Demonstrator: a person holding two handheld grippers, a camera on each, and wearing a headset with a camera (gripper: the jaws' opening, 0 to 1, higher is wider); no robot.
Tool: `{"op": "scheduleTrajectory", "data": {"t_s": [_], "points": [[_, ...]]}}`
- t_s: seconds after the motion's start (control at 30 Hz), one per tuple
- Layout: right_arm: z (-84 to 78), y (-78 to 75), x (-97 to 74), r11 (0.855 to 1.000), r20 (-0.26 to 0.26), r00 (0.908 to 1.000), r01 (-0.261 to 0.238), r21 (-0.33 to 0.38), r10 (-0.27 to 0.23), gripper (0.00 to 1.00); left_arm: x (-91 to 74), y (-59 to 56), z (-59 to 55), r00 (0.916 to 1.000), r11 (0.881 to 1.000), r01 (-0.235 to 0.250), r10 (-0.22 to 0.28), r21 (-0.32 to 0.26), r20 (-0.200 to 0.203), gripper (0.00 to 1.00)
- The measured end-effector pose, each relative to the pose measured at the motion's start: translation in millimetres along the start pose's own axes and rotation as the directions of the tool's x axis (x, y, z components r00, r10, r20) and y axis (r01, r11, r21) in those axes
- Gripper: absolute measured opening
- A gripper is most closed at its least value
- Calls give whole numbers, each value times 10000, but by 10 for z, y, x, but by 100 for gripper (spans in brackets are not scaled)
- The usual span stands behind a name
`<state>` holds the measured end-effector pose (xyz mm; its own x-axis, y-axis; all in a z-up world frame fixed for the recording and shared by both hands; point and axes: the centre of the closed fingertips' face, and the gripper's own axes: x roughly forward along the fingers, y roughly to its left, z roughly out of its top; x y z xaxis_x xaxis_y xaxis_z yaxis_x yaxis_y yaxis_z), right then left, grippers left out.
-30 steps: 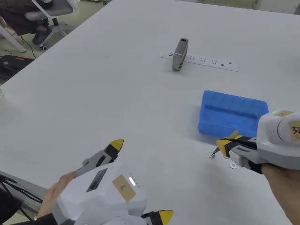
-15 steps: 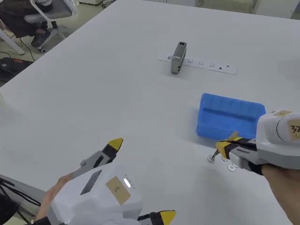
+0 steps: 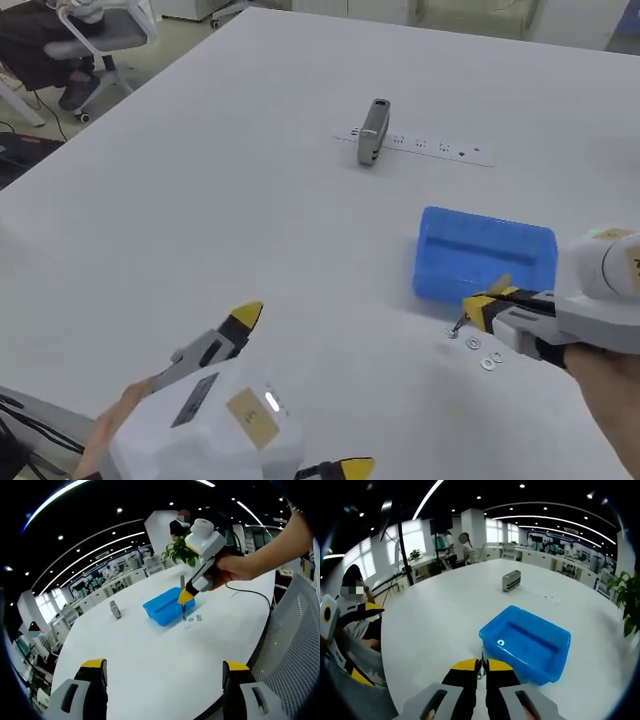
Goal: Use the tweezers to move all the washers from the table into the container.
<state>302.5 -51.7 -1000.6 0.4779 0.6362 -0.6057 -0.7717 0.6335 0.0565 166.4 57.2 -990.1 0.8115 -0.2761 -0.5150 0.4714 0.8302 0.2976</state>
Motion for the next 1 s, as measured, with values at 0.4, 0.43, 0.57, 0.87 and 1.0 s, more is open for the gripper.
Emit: {"op": "scheduleTrajectory", "data": {"t_s": [0.4,0.43,0.57,0.87,1.0], "points": [[157,-59,-39,9999,248,9996,89,137,-93,1,-4,-7,16,10000,9999,-31,31,145,-6,98],[184,-65,-42,9998,301,9995,103,172,-108,1,-5,-8,17,10000,9999,-30,30,151,-7,98],[285,-86,-46,9986,639,9979,61,534,-95,1,4,-26,-1,9999,9997,38,-34,231,-162,98],[399,-210,1,9968,815,9964,166,777,-229,1,12,-38,-16,9995,9997,88,-81,242,-301,98],[479,-221,2,9989,852,9960,245,394,-278,1,19,-45,-36,9990,9995,109,-96,298,-437,98]]}}
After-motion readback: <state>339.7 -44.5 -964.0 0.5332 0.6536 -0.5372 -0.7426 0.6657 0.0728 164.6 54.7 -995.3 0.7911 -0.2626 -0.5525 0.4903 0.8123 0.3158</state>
